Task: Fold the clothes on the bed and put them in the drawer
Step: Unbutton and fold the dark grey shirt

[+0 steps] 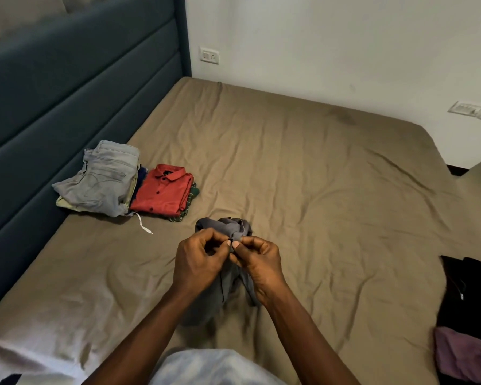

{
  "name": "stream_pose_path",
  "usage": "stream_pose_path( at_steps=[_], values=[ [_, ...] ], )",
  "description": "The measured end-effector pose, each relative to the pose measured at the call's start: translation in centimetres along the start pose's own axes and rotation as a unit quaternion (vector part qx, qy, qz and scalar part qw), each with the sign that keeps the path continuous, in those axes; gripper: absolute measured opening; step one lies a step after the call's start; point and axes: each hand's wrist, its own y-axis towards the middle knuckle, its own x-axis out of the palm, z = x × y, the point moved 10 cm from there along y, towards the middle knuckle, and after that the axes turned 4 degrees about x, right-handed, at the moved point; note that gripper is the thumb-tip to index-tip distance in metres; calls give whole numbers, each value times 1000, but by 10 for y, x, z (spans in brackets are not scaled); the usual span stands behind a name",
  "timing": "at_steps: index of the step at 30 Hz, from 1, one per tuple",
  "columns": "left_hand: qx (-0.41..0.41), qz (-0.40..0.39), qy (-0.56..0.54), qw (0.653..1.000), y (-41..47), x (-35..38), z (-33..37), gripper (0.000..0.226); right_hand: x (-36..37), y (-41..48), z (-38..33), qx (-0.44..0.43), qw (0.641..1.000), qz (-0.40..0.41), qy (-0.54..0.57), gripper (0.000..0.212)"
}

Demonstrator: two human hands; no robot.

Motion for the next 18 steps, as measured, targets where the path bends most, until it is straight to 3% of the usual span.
stream_pose_path(
  at_steps=[5, 12, 18],
  values=[
    [-34, 39, 7, 999, 4, -1, 0, 9, -3, -5, -14, -42, 999, 8, -23, 7],
    [-24, 26, -49, 998, 12, 4, 10, 8, -4, -5, -17, -28, 998, 25, 51, 10],
    [-4, -1, -61, 998, 15, 8, 11, 8, -4, -4, -19, -51, 998, 38, 13, 5]
  ],
)
